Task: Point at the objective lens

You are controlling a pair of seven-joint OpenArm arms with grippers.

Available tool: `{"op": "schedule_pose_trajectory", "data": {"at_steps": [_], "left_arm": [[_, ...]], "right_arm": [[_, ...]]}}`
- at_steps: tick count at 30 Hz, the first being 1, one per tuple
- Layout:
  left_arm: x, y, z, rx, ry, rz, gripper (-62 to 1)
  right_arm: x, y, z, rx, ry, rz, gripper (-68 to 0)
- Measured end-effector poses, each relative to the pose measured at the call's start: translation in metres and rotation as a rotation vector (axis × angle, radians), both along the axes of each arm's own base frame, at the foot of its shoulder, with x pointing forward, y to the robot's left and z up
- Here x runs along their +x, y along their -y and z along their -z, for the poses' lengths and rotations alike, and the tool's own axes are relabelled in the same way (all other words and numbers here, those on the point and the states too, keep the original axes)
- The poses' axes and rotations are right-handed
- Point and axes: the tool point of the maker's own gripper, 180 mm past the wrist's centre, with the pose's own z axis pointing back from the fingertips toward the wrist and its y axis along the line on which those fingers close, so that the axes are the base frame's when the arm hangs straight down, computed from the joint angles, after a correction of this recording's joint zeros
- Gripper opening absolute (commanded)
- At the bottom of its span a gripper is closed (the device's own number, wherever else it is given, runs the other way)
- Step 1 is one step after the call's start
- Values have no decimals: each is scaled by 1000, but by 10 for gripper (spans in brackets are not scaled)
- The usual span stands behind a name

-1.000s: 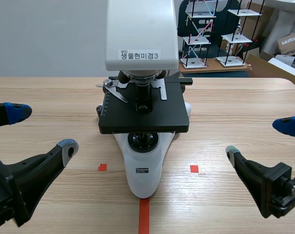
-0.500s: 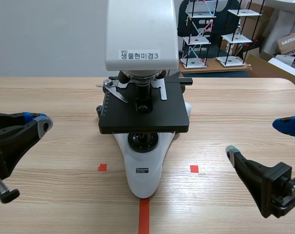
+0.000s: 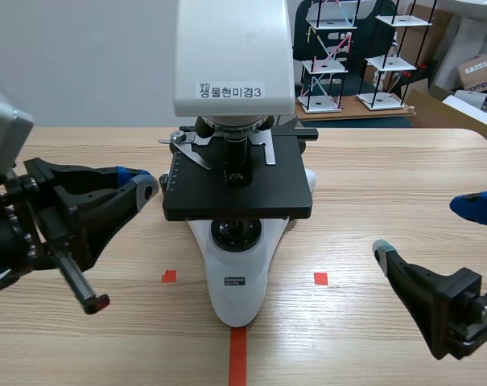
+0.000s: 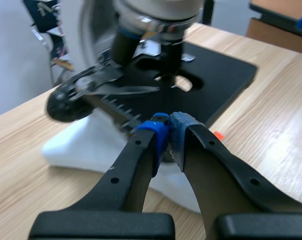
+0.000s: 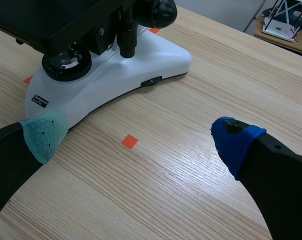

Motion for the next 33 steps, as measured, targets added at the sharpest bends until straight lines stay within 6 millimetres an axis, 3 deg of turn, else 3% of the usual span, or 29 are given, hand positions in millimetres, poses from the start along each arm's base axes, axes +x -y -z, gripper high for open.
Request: {"op": "schedule_pose_trajectory", "data": {"at_steps": [11,17,33], "left_arm": [[0,39,1,7,5,66,-575],[12,35,-4,-4,19,1,-576],[14,35,-2,14,27,-10,-582]], "right_arm": [[0,0,0,-1,0,0,-37],[0,0,0,0,0,0,-37],[0,0,0,0,0,0,-37]]}}
